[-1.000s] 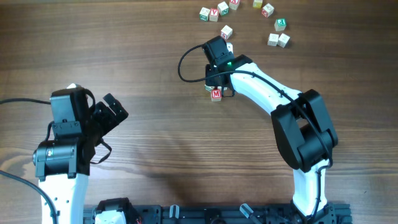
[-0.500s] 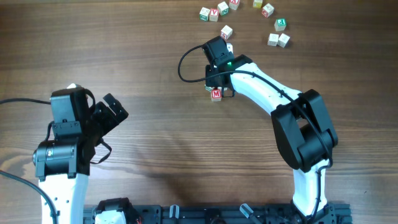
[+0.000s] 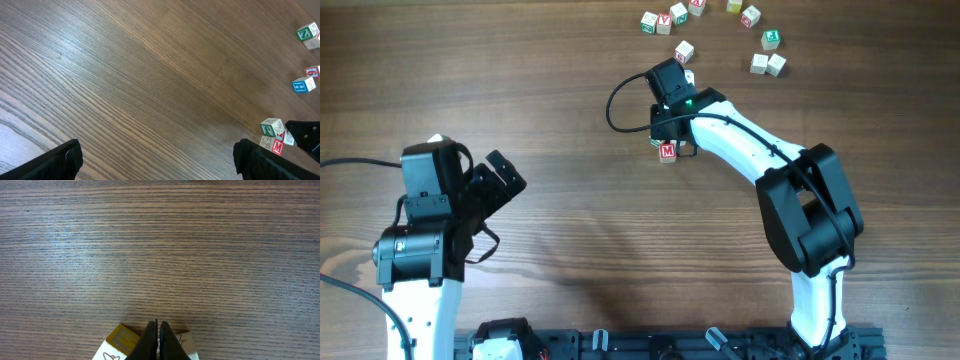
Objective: Form a circle
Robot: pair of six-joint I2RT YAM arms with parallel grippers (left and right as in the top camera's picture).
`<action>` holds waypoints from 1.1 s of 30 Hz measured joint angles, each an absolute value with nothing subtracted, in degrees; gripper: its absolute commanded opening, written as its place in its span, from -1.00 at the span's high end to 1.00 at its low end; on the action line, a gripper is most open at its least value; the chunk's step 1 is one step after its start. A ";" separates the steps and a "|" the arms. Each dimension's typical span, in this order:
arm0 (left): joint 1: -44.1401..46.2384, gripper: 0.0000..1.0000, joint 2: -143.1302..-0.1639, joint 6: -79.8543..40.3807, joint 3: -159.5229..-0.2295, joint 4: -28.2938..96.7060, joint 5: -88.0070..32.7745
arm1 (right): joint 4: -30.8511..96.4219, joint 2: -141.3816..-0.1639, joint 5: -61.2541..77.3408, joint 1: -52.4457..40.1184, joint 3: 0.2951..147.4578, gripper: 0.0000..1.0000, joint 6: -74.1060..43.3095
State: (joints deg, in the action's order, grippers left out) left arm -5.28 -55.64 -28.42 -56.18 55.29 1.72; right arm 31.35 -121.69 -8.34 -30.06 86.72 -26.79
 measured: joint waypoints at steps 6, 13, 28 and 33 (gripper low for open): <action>-5.28 -1.00 -55.64 -28.42 -56.18 55.29 1.72 | 31.77 -121.69 -8.34 -30.06 86.72 0.91 -26.79; -5.28 -1.00 -55.64 -28.42 -56.18 55.29 1.72 | 31.07 -121.69 -8.34 -30.06 86.72 0.91 -26.79; -5.28 -1.00 -55.64 -28.42 -56.18 55.29 1.72 | 33.12 -116.20 -13.69 -29.93 87.15 0.91 -28.95; -5.28 -1.00 -55.64 -28.42 -56.18 55.29 1.72 | 38.61 -108.31 -15.46 -27.77 87.70 0.91 -30.41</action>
